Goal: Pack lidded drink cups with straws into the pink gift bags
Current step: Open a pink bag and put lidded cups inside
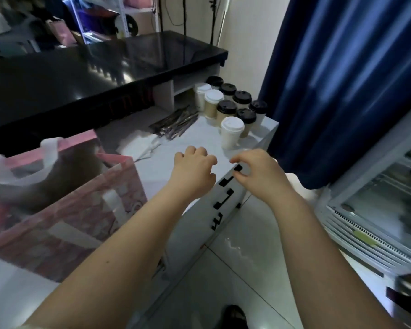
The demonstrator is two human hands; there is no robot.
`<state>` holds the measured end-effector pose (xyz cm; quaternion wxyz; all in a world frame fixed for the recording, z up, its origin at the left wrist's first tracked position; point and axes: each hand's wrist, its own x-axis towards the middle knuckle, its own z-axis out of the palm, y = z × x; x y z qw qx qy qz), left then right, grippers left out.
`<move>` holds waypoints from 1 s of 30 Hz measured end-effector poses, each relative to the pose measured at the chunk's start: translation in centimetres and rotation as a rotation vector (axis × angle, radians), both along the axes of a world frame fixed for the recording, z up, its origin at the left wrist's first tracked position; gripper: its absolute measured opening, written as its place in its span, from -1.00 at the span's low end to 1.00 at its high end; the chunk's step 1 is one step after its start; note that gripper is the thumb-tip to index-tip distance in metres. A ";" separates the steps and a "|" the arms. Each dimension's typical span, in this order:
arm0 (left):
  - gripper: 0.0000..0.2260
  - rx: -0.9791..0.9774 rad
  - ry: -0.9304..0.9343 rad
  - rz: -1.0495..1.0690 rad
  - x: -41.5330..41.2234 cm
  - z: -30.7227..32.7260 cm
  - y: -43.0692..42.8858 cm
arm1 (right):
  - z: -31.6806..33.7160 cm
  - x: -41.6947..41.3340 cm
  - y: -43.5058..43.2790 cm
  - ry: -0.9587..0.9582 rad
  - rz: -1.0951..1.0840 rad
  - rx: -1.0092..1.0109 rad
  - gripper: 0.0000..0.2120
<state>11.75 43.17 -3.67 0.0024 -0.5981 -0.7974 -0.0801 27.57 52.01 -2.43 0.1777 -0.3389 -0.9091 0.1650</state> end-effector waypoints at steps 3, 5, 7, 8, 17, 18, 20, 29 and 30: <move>-0.63 -0.043 -0.036 -0.003 2.2 -2.1 4.0 | -2.1 2.3 3.5 -0.008 -0.005 -0.024 -0.74; -0.62 -0.064 -0.046 0.013 3.3 -3.2 6.9 | -3.2 3.6 6.3 0.004 0.006 -0.032 -0.75; -0.62 -0.059 -0.063 0.050 4.0 -4.0 9.6 | -4.2 4.4 9.2 0.005 0.021 -0.042 -0.75; -0.63 -0.048 -0.080 0.079 4.2 -4.5 10.8 | -4.8 4.6 10.6 0.002 0.032 -0.049 -0.74; -0.65 -0.045 -0.282 0.343 5.2 -10.2 15.1 | -9.0 2.2 19.1 -0.055 0.207 -0.215 -0.67; -0.65 -0.041 -0.278 0.373 4.4 -10.4 15.3 | -9.1 1.5 19.8 -0.052 0.224 -0.228 -0.67; -0.66 -0.015 -0.266 0.431 2.6 -10.4 15.8 | -9.3 0.0 21.1 -0.037 0.257 -0.240 -0.67; -0.55 0.093 -0.311 0.539 -7.4 -9.8 21.8 | -8.5 -10.7 26.1 -0.138 0.393 -0.047 -0.59; -0.54 0.093 -0.320 0.529 -8.5 -9.7 22.6 | -8.2 -11.8 26.5 -0.151 0.411 -0.013 -0.57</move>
